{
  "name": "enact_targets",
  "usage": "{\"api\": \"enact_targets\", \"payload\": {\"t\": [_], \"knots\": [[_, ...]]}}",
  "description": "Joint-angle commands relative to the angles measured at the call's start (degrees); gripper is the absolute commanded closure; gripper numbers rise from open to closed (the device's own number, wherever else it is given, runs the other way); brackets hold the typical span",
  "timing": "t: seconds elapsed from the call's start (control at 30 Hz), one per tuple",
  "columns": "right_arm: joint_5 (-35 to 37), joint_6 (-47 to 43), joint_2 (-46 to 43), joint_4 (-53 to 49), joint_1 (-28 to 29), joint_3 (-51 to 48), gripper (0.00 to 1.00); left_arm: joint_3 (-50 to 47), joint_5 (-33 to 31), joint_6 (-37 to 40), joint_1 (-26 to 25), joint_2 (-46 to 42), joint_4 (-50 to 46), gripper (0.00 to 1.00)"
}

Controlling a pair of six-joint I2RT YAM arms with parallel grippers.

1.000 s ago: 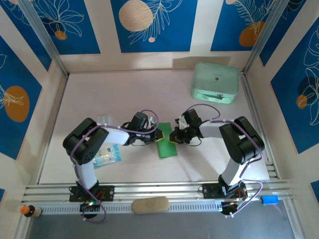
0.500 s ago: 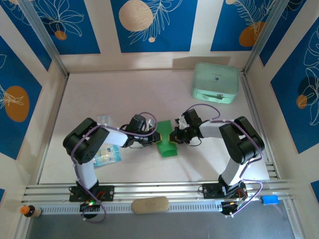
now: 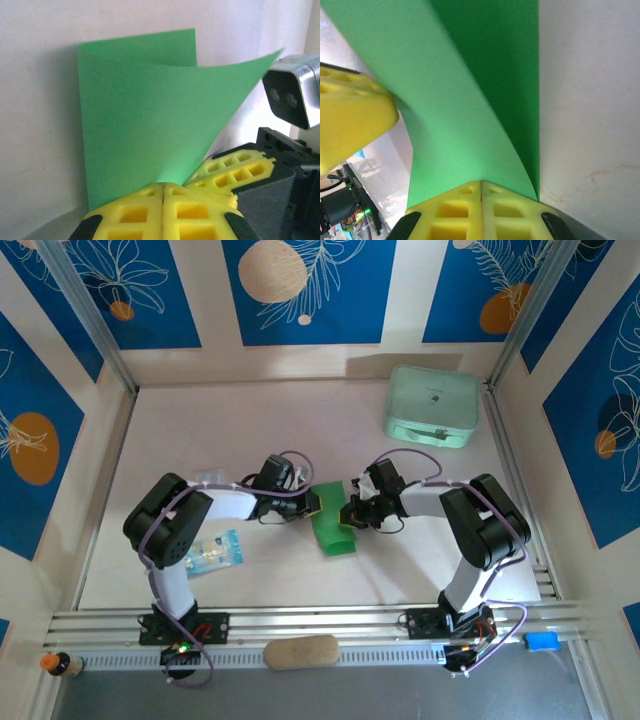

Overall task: Fold a paper plane with a square sheet of paper (pick it up from the middle)
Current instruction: First fold the square sheet of paper in half at the center of the table.

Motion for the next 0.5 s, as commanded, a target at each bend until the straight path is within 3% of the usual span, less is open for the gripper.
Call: {"api": "enact_targets", "payload": {"t": [0.0, 0.3, 0.47], "knots": [[6.52, 0.4, 2.47, -3.85, -0.1, -2.28, 1.0, 0.75, 0.92, 1.74, 1.14, 2.8, -2.05, 0.97], [6.5, 0.4, 2.47, -3.99, -0.05, -2.22, 1.0, 0.87, -6.62, 3.88, 1.48, 2.39, -12.47, 0.98], [6.53, 0.31, 2.45, -4.07, -0.05, -2.18, 1.0, 5.25, -2.75, 6.01, 1.56, 1.01, -11.97, 0.97]]}}
